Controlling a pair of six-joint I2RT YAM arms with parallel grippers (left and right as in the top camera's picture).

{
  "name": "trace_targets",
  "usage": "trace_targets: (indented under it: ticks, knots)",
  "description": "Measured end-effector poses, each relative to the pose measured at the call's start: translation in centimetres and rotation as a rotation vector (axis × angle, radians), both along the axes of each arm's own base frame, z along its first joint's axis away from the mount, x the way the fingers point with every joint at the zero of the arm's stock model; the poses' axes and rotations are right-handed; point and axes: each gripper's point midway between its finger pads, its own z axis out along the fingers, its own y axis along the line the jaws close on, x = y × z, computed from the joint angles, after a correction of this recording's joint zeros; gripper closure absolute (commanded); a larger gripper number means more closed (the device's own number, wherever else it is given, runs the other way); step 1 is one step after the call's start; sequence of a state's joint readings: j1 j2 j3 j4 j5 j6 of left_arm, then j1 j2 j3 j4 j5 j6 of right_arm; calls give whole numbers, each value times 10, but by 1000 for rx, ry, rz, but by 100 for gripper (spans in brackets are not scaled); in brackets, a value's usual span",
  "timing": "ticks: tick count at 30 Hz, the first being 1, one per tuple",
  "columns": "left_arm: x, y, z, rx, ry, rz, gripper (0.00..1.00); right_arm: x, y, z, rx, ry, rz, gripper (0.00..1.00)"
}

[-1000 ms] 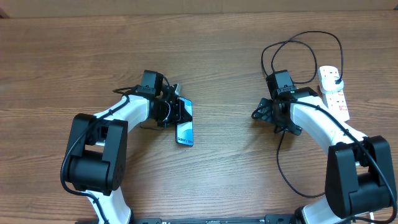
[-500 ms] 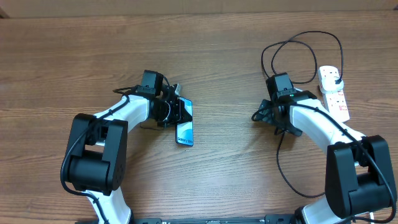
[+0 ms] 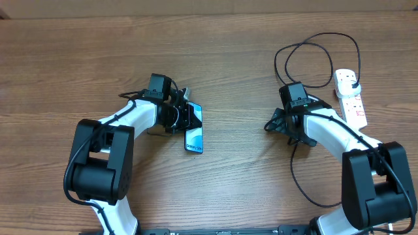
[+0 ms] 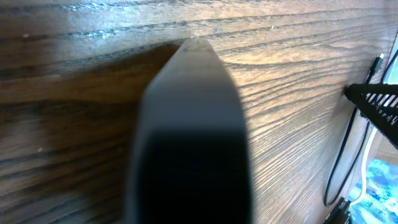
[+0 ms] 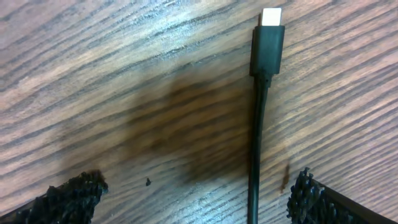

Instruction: Plug charger to phone and switch on socket

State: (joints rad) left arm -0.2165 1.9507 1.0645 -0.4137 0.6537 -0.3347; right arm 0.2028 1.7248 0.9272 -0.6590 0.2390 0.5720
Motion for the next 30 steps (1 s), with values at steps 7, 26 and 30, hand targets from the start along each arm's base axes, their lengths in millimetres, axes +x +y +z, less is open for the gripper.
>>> trace_targets:
  ticks: [7, 26, 30]
  knots:
    - [0, 0, 0, 0, 0, 0, 96, 6, 1, -2, 8, -41, -2, 2]
    - [0, 0, 0, 0, 0, 0, 96, -5, -3, 6, 4, 40, -2, 15]
    - [0, 0, 0, 0, 0, 0, 96, 14, -5, 24, -11, 3, 10, 15]
